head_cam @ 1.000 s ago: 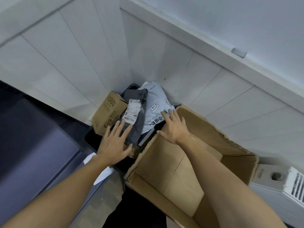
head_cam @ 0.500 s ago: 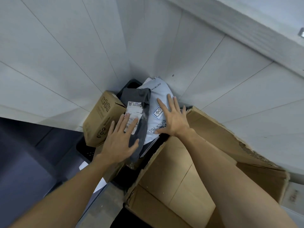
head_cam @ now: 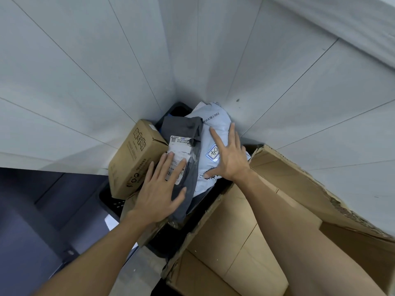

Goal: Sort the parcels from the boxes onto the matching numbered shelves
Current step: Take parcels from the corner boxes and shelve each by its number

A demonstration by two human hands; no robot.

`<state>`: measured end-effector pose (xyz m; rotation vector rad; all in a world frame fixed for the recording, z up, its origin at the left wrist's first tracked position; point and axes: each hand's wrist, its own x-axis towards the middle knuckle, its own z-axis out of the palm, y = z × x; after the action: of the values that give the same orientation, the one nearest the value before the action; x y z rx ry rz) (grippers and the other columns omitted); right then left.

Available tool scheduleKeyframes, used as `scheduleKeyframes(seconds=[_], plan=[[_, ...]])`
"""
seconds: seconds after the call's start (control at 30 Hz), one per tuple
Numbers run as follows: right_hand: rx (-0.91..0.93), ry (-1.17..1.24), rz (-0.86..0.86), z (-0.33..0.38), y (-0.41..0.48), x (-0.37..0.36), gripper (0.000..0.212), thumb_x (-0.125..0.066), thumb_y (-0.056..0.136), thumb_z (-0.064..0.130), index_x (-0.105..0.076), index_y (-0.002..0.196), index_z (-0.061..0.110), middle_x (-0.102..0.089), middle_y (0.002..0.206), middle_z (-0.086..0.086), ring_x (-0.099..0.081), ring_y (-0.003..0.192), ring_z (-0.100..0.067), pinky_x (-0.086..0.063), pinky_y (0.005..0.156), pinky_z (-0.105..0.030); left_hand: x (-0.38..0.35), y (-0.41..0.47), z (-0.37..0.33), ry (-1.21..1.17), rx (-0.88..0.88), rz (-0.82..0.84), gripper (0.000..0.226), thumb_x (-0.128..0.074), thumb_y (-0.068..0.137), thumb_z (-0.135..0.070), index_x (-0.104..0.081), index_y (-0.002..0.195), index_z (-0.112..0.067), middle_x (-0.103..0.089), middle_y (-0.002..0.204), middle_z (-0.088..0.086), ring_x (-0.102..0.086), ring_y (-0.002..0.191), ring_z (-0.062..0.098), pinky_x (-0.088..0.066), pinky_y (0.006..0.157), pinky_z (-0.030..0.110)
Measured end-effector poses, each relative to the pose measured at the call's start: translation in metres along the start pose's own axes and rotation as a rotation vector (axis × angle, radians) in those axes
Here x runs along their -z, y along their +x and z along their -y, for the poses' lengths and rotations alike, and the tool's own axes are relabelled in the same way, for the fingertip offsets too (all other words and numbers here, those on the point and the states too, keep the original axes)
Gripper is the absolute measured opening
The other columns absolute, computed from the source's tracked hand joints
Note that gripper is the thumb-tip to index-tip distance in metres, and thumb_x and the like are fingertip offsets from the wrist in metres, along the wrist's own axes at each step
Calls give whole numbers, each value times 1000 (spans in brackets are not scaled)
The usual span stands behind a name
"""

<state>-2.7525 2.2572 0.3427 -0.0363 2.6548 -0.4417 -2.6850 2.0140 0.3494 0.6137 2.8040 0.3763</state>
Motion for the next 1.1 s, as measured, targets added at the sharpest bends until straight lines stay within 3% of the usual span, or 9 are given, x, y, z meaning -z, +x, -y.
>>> scheduleKeyframes(seconds=[0.13, 0.23, 0.3, 0.67, 0.87, 1.1], plan=[[-6, -4, -20, -2, 0, -2, 143, -87, 52, 68, 6, 157, 43, 9, 163, -26, -18, 144, -40, -28, 111, -52, -3, -5, 0, -2, -7, 0, 74, -37, 97, -51, -8, 160, -27, -2, 168, 8, 1, 155, 23, -20, 121, 55], [12, -14, -78, -2, -4, -3, 136, -85, 54, 69, -4, 159, 39, -20, 158, -17, -31, 133, -33, -31, 103, -46, -5, -7, 1, -8, -4, 3, 75, -38, 96, -51, -8, 160, -27, -2, 168, 8, 1, 155, 23, -20, 121, 55], [22, -32, -114, -1, -7, -4, 130, -85, 58, 67, -10, 159, 33, -30, 152, -13, -34, 129, -31, -31, 99, -44, -4, -8, 2, 9, -3, 13, 75, -38, 96, -51, -7, 160, -28, -1, 168, 8, 2, 155, 23, -20, 121, 55], [-22, -84, -278, 5, -41, 6, 103, -84, 68, 53, -36, 152, 19, -50, 137, -12, -49, 123, -33, -38, 91, -50, 30, -16, -13, 54, -4, 6, 72, -30, 97, -54, -7, 160, -29, -3, 168, 9, 4, 155, 24, -15, 122, 54], [-83, -72, -225, -13, -86, 24, 103, -81, 75, 51, -25, 157, 24, -41, 148, -11, -38, 135, -31, -31, 105, -53, 43, -26, -33, 93, -7, 53, 73, -22, 96, -60, 1, 160, -32, 2, 168, 8, 9, 154, 23, -8, 124, 53], [-169, -36, -256, -27, -148, 42, 105, -79, 74, 56, -23, 157, 26, -39, 150, -9, -37, 135, -29, -30, 103, -49, 61, -43, -66, 93, -52, 44, 74, -27, 96, -58, -9, 160, -28, -9, 166, 13, -1, 154, 27, -16, 121, 57]])
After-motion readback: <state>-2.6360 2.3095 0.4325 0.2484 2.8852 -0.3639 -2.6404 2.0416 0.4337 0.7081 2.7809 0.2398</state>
